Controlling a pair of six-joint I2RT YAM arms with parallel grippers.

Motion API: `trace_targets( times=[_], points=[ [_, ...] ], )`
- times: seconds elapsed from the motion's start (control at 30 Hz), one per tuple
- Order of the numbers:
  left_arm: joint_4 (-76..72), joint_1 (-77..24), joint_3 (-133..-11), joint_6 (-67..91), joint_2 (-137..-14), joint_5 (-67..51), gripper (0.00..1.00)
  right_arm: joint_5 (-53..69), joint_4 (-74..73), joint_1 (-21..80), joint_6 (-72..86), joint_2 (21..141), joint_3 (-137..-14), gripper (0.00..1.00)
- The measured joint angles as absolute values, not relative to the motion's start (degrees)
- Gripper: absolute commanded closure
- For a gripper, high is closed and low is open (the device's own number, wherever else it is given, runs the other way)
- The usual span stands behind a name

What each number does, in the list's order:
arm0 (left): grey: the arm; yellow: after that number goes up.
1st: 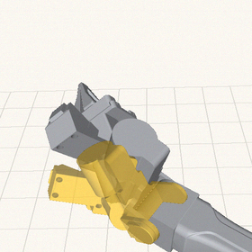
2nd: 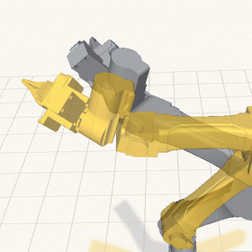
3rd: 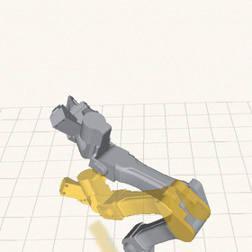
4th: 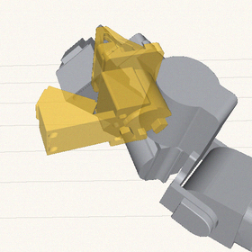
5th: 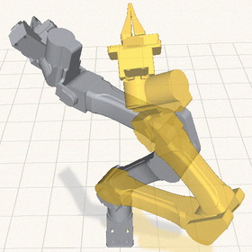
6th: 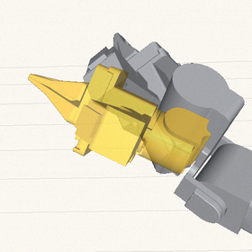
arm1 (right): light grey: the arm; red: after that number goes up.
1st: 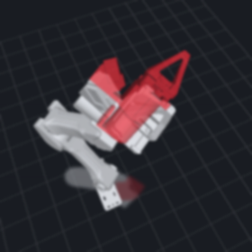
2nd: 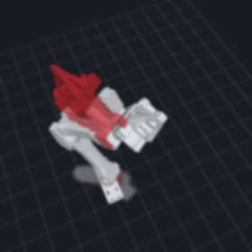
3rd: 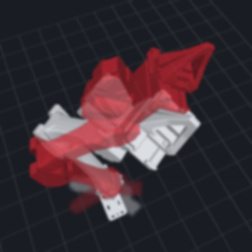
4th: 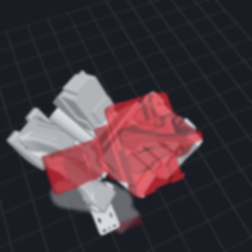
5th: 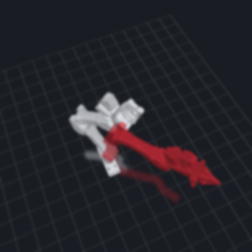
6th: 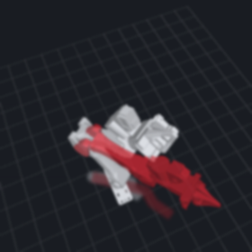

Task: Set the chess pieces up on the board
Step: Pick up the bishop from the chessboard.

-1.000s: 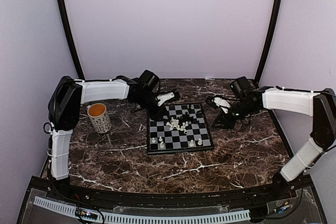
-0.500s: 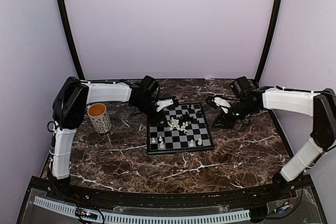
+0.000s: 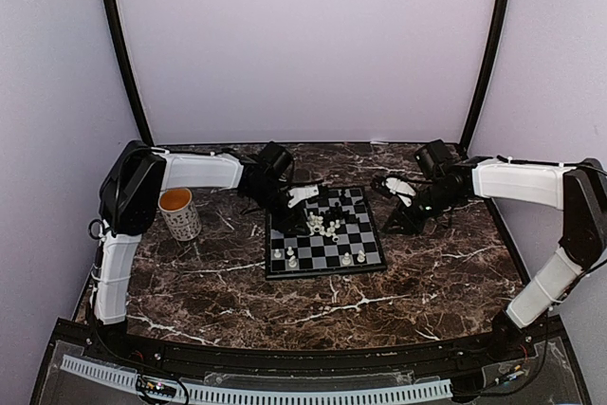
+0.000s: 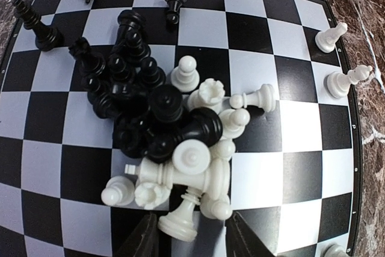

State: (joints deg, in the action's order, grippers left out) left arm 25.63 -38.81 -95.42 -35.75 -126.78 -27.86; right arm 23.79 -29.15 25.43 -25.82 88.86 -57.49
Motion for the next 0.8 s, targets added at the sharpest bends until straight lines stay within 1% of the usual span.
trace_targets(
  times=[0.27, 0.5, 0.7, 0.77, 0.8],
  points=[
    [25.0, -39.3, -95.4, -36.5, -127.2, -27.0, 0.69, 23.8, -29.6, 25.4, -25.8, 89.1, -57.5, 0.75],
    [20.6, -39.3, -89.3, -36.0, -124.0, -26.3, 0.74, 23.8, -29.6, 25.4, -25.8, 89.1, -57.5, 0.75],
    [19.1, -39.3, -85.9, -34.2, -121.9, -25.6, 0.74, 24.2, -29.6, 25.4, -25.8, 89.1, -57.5, 0.75],
    [18.6, -39.3, -85.1, -33.5, -121.4, -25.3, 0.70, 24.2, -29.6, 25.4, -25.8, 89.1, -57.5, 0.75],
    [18.3, -39.3, -84.6, -33.2, -121.1, -25.1, 0.67, 24.2, -29.6, 25.4, -25.8, 89.1, -57.5, 0.75]
  ],
)
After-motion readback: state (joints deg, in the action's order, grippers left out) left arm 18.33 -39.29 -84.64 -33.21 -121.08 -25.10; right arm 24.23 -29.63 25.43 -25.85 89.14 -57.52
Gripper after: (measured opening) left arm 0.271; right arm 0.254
